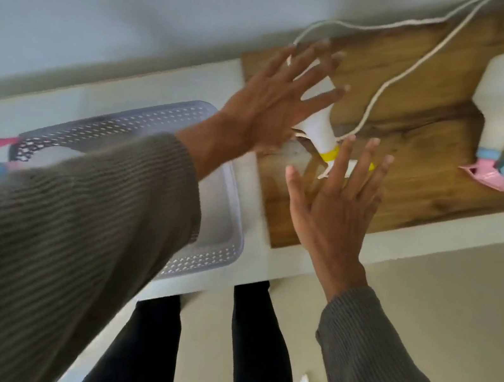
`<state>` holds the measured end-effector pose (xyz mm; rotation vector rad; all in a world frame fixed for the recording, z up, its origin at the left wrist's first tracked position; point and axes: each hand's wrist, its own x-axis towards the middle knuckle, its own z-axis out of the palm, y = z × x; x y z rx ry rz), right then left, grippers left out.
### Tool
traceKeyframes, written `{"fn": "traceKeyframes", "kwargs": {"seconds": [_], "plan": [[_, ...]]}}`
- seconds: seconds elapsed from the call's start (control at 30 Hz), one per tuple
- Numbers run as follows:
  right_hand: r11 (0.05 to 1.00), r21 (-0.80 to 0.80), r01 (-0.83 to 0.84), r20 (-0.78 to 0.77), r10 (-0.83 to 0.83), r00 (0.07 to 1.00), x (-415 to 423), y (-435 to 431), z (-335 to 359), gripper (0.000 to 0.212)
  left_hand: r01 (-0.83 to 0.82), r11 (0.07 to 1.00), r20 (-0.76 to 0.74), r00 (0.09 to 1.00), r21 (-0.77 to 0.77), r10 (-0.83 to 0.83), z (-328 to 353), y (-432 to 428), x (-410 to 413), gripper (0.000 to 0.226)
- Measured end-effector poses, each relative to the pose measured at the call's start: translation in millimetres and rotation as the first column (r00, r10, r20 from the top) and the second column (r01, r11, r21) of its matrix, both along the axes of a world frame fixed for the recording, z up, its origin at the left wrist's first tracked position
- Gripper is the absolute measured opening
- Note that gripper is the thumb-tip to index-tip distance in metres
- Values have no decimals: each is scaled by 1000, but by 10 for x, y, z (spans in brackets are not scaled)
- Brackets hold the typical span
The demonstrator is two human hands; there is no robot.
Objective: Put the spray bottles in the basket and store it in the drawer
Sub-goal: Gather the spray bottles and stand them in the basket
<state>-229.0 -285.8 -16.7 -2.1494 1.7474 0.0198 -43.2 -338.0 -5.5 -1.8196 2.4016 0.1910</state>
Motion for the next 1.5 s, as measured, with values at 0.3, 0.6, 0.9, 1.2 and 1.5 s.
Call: {"fn": "traceKeyframes", "kwargs": {"seconds": [0.3, 0.6, 0.9, 1.2, 1.5], "plan": [[1000, -2, -31, -33, 31, 999, -258, -184, 62, 96, -12, 999, 23, 1000, 32, 12, -57, -185, -68, 84], [999, -14, 29, 339, -22, 941, -110, -14, 363, 90, -670, 742, -587, 606, -14, 537, 98, 478, 99, 99], [942, 297, -154, 804, -160, 572, 850, 379, 763, 56, -882, 433, -790, 126, 188, 600, 171, 1882, 187, 101], [909, 244, -338, 820, -7, 573, 1531, 887, 673, 36, -904, 356, -772, 49, 235, 634, -60, 2612, 497, 100], [955, 81, -285, 801, 107, 589, 1783, 1210, 533, 37, -861, 489, -764, 222, 137, 605, -176, 2635, 740, 83]]}}
